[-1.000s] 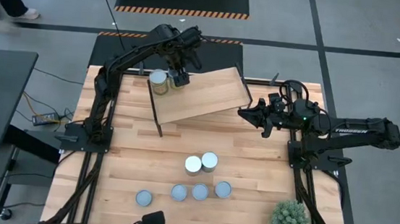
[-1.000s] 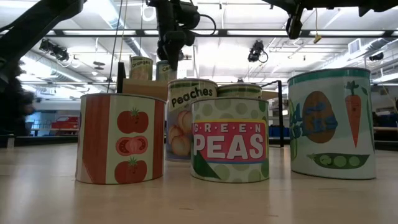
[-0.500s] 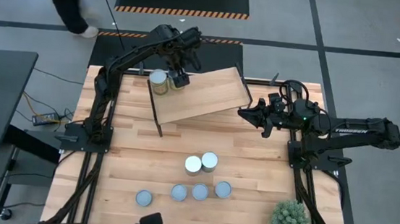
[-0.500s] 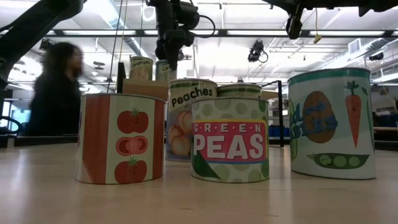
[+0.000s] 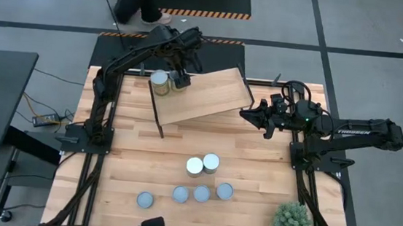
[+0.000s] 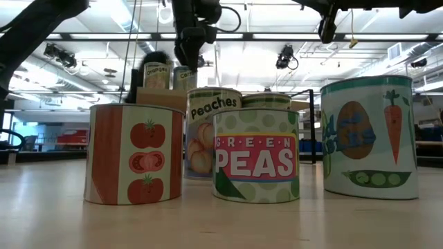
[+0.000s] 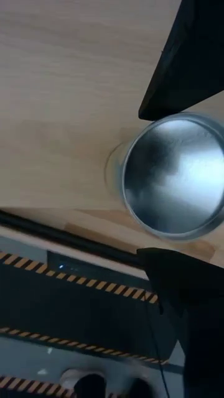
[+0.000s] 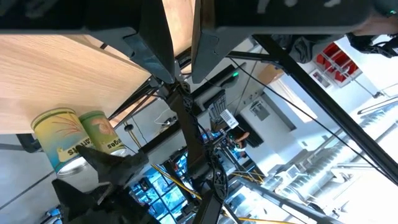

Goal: Pick and place cans onto a shelf
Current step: Put the canned carrots on the shelf

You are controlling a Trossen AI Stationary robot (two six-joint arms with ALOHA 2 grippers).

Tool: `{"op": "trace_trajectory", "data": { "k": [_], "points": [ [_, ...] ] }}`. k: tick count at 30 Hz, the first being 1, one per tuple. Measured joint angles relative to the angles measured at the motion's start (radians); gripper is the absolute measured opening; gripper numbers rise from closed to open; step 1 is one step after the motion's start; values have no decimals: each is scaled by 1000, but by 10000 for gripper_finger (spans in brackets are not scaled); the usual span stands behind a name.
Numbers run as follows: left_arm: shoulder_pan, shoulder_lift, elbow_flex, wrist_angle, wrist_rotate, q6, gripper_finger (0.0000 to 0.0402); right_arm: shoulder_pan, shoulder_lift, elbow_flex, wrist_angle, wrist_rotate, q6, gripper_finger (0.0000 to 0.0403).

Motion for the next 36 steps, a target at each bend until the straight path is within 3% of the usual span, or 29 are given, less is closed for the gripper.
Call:
{"op": "trace_trajectory", "data": {
  "k": [22,29,36],
  "points": [
    [19,4,-1,225,-31,23,347,1,0,0,12,20,0,62],
    [29,15,-1,240,-18,25,280,1,0,0,18,27,-2,62],
    [30,17,-1,218,-16,26,168,1,0,0,19,27,-3,62]
  ]
}}
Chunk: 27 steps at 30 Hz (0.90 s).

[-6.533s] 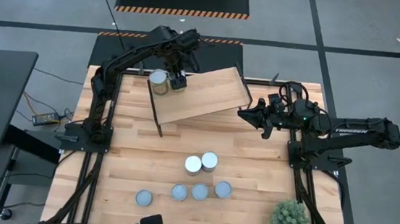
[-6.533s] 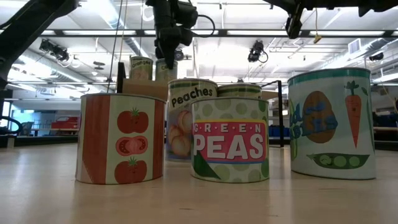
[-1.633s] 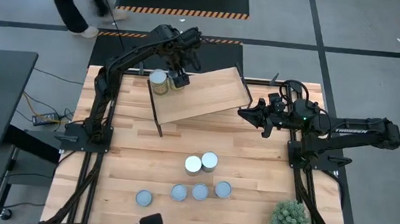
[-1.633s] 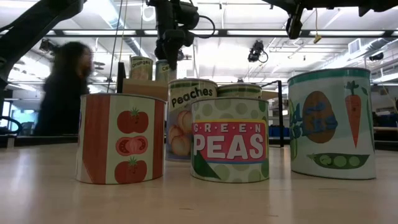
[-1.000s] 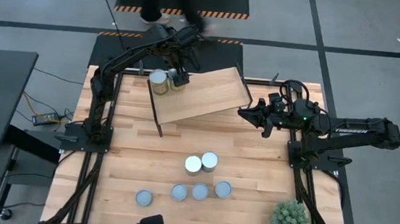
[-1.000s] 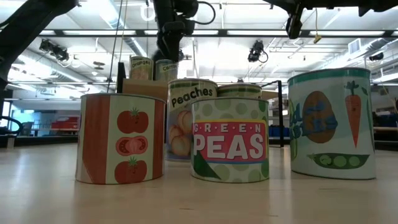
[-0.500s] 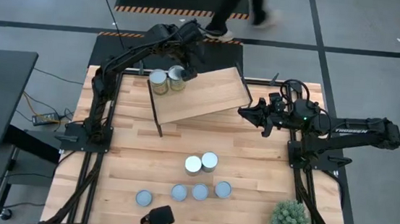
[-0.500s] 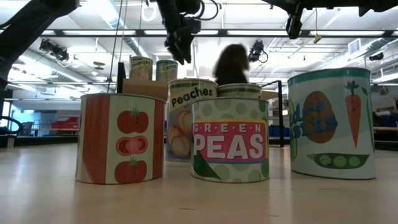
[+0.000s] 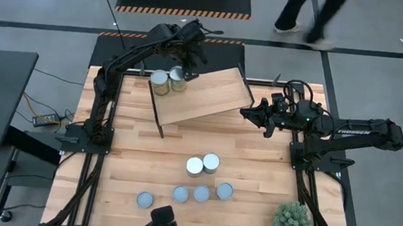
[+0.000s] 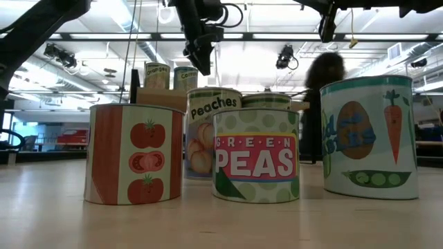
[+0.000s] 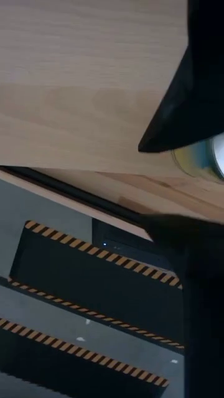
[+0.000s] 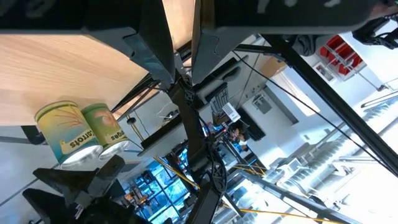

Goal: Pick and place cans onto a shelf
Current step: Put the canned carrots on the shelf

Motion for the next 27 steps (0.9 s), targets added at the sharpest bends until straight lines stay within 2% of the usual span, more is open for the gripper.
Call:
{"op": "trace_trajectory", "data": {
  "k": [6,13,27],
  "points": [
    [0,0,0,-19,0,0,79,0,0,0,1,0,3,62],
    [2,0,0,-32,47,22,13,0,0,0,2,0,3,62],
    [6,0,0,-131,61,17,5,1,0,0,7,0,4,62]
  ]
}}
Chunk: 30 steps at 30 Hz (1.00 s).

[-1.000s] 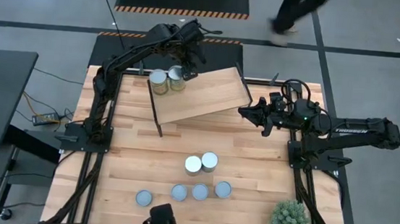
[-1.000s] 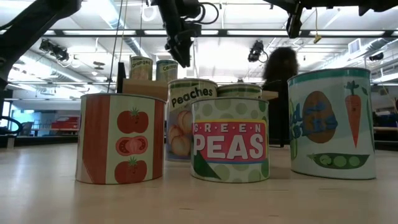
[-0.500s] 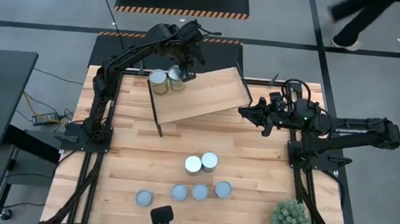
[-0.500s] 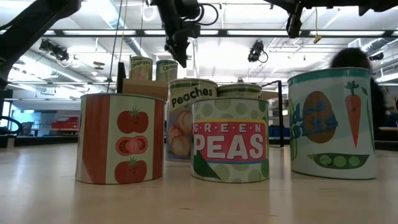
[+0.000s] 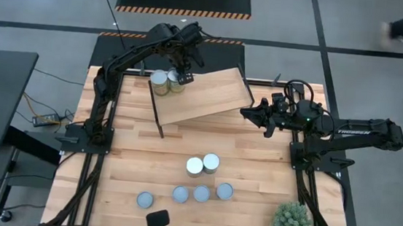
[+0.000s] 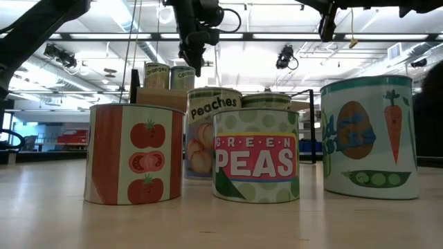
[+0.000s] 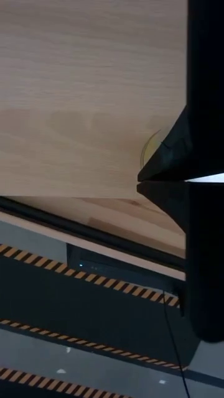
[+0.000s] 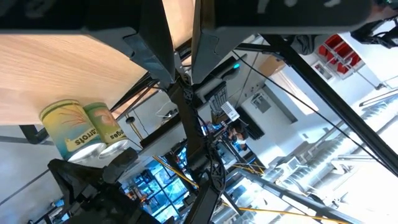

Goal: Pick and place cans onto a shelf
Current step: Put the canned carrots on the shelf, then put the canned peaches on the shelf

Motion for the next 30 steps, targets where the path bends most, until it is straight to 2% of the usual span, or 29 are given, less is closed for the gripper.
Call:
{"op": "trace_trajectory", "data": {
  "k": [6,13,19,23,30],
  "points": [
    [-3,0,0,6,0,-3,4,0,0,0,0,0,0,62],
    [-31,-13,0,112,-29,-28,24,0,0,0,-1,0,-4,62],
    [-92,-56,0,153,9,-80,17,0,0,0,-16,0,-22,62],
    [-156,-101,0,114,9,-117,8,-1,0,0,-30,-4,-12,62],
    [-284,-193,1,91,-65,-175,6,5,3,13,-31,-132,0,61]
  ]
}}
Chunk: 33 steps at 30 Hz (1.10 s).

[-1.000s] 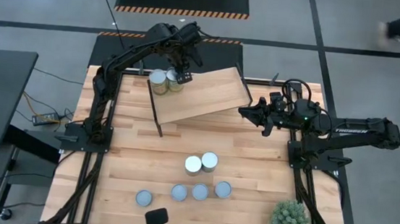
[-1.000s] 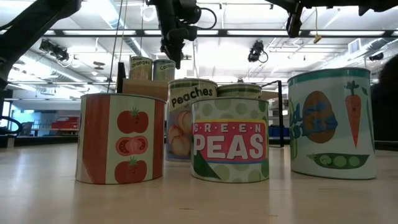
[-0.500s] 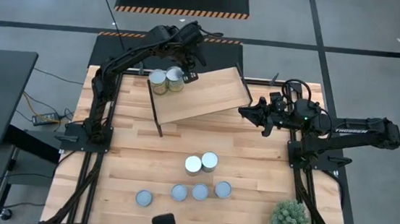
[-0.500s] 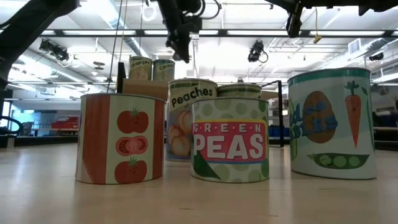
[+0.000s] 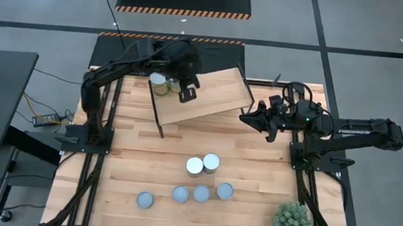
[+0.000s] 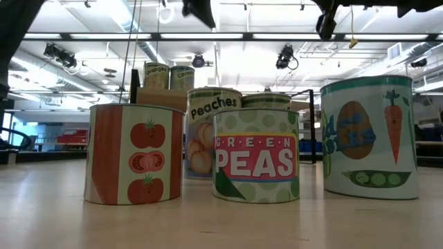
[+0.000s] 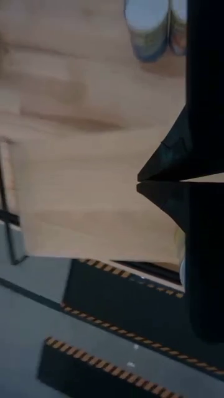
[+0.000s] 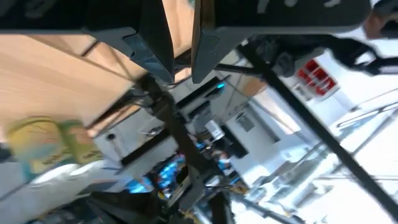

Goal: Pick and place cans onto a shelf
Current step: Put the canned peaches on the shelf

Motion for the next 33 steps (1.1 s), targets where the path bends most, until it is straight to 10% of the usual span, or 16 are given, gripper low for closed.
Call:
{"op": "trace_trajectory", "data": {
  "k": [18,33],
  "points": [
    [-346,-84,-1,-50,-63,-285,5,67,208,146,-10,-133,-79,62],
    [-571,-112,0,-212,-292,-318,5,137,322,308,-117,3,-105,61]
  ]
}}
